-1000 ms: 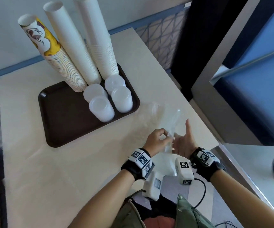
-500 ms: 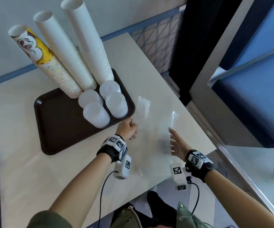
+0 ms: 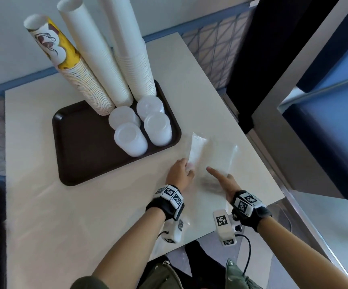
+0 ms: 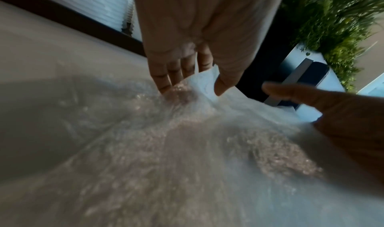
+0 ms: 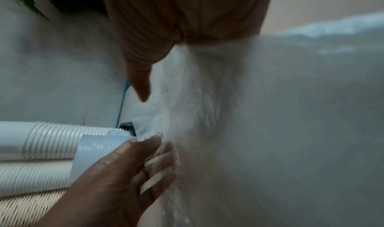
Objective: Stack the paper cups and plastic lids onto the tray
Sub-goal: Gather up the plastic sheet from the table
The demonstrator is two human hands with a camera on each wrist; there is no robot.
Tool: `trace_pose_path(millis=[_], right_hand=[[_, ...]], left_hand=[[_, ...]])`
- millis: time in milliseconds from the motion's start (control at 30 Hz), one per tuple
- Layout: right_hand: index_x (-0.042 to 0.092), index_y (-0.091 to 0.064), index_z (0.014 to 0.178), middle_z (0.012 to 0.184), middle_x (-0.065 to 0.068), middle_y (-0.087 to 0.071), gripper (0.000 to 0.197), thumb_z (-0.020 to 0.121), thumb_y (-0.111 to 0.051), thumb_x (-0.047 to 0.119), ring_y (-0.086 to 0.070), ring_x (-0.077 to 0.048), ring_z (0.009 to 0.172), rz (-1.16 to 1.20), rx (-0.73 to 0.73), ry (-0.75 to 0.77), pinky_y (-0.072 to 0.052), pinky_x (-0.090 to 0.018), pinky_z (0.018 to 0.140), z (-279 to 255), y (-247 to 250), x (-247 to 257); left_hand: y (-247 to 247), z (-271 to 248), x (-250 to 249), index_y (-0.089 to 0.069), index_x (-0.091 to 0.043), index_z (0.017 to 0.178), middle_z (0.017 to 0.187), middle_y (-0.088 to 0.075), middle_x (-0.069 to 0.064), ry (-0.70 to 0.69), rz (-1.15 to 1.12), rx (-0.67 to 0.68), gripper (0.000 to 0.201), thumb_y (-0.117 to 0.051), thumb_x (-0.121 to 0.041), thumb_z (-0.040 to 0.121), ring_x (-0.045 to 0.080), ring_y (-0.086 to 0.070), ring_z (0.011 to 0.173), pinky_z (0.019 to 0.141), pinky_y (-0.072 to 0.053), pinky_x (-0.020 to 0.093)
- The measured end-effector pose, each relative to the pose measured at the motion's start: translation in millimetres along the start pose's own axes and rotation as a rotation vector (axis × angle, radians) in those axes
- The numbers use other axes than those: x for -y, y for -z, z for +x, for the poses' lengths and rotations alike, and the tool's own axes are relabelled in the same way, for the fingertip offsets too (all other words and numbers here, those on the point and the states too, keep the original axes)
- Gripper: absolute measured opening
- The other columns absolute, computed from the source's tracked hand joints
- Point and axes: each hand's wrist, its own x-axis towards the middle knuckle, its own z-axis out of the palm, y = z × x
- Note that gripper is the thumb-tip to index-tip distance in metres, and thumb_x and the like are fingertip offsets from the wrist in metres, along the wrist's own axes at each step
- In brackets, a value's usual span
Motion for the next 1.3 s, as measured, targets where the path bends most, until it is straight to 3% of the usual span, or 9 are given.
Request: trace_pose_path(millis=[100, 300, 567, 700, 867, 933, 1067, 1167, 1300], right_hand=[[-0.001, -0.059, 0.11, 0.081, -0.009, -0.061, 0.029, 0.083, -0.065, 0.007, -0.06, -0.025, 0.075, -0.039, -0.03, 0.05, -0.053, -0.036, 0.077, 8.0, -2.4, -6.4], [0.009, -0.064, 0.09, 0.051, 0.0, -0.068, 0.019, 0.081, -0.059, -0.008, -0.065, -0.011, 0.046, -0.26, 0.156, -0.064, -0.052, -0.019, 0.045, 0.8, -25.9, -28.1], [0.009, -0.061, 0.08, 0.053, -0.003, -0.066, 0.021, 0.079, -0.057, -0.012, -0.062, -0.01, 0.041, -0.606, 0.382, 0.033, -0.052, -0.019, 0.043, -33.2, -129.1, -40.2], [0.012, -0.062, 0.074, 0.067, -0.01, -0.063, 0.025, 0.078, -0.057, -0.012, -0.061, -0.021, 0.053, -0.744, 0.426, 0.072, -0.053, -0.023, 0.045, -42.1, -188.6, -47.4], [-0.001, -0.065, 0.072, 0.075, -0.019, -0.062, 0.003, 0.071, -0.065, -0.003, -0.058, -0.031, 0.066, -0.925, 0.331, 0.143, -0.053, -0.047, 0.07, -40.7, -235.0, -60.3], [0.001, -0.06, 0.063, 0.076, -0.021, -0.062, 0.01, 0.071, -0.065, -0.002, -0.06, -0.03, 0.062, -0.923, 0.293, 0.137, -0.053, -0.042, 0.064, -43.1, -246.6, -61.1], [0.001, -0.057, 0.065, 0.066, -0.017, -0.064, 0.019, 0.084, -0.058, 0.0, -0.06, -0.015, 0.036, -0.803, 0.347, 0.054, -0.048, -0.02, 0.037, -45.8, -265.6, -64.9], [0.0, -0.06, 0.089, 0.053, -0.005, -0.067, 0.01, 0.09, -0.054, 0.008, -0.065, -0.016, 0.043, -0.681, 0.423, 0.001, -0.051, -0.022, 0.041, -52.7, -281.5, -68.0], [-0.006, -0.059, 0.097, 0.074, -0.016, -0.068, 0.023, 0.095, -0.047, 0.013, -0.063, -0.029, 0.064, -0.651, 0.403, 0.003, -0.056, -0.031, 0.057, -60.2, -306.9, -72.9]], left_hand=[[17.0, -14.9, 7.4, -0.049, -0.008, 0.124, 0.106, -0.065, 0.02, 0.032, -0.076, -0.032, 0.038, -0.056, -0.019, 0.088, 0.034, -0.06, 0.098, 0.085, -0.046, 0.035], [64.1, -62.0, 70.9, -0.045, -0.012, 0.13, 0.122, -0.056, 0.009, 0.117, -0.065, -0.226, 0.044, -0.055, -0.016, 0.088, 0.024, -0.054, 0.112, 0.094, -0.044, 0.034], [120.0, -173.4, 200.8, -0.041, -0.014, 0.133, 0.139, -0.033, 0.014, 0.558, 0.155, -0.472, 0.059, -0.065, -0.026, 0.08, 0.032, -0.031, 0.127, 0.094, -0.038, 0.044], [118.6, -208.9, 241.9, -0.039, -0.015, 0.133, 0.144, -0.025, 0.013, 0.73, 0.138, -0.382, 0.066, -0.068, -0.037, 0.078, 0.032, -0.027, 0.13, 0.093, -0.04, 0.046], [130.9, -215.9, 278.4, -0.058, -0.002, 0.103, 0.122, -0.045, 0.015, 0.601, 0.04, -0.495, 0.019, -0.055, -0.012, 0.088, 0.033, -0.045, 0.109, 0.083, -0.044, 0.041], [141.4, -216.8, 287.8, -0.059, -0.002, 0.095, 0.109, -0.051, 0.013, 0.531, -0.159, -0.599, 0.011, -0.057, -0.007, 0.086, 0.032, -0.054, 0.098, 0.083, -0.047, 0.036], [165.8, -226.5, 279.2, -0.056, -0.011, 0.089, 0.102, -0.053, 0.004, 0.428, -0.638, -0.749, 0.012, -0.057, 0.0, 0.086, 0.012, -0.056, 0.088, 0.066, -0.039, 0.003], [176.2, -234.1, 259.2, -0.056, -0.021, 0.077, 0.105, -0.056, -0.004, 0.24, -0.752, -0.666, 0.021, -0.062, -0.001, 0.079, 0.005, -0.055, 0.095, 0.07, -0.039, 0.002], [161.3, -230.7, 246.5, -0.054, -0.019, 0.068, 0.118, -0.052, -0.009, 0.068, -0.553, -0.366, 0.013, -0.062, -0.01, 0.072, -0.007, -0.048, 0.11, 0.086, -0.035, 0.007]])
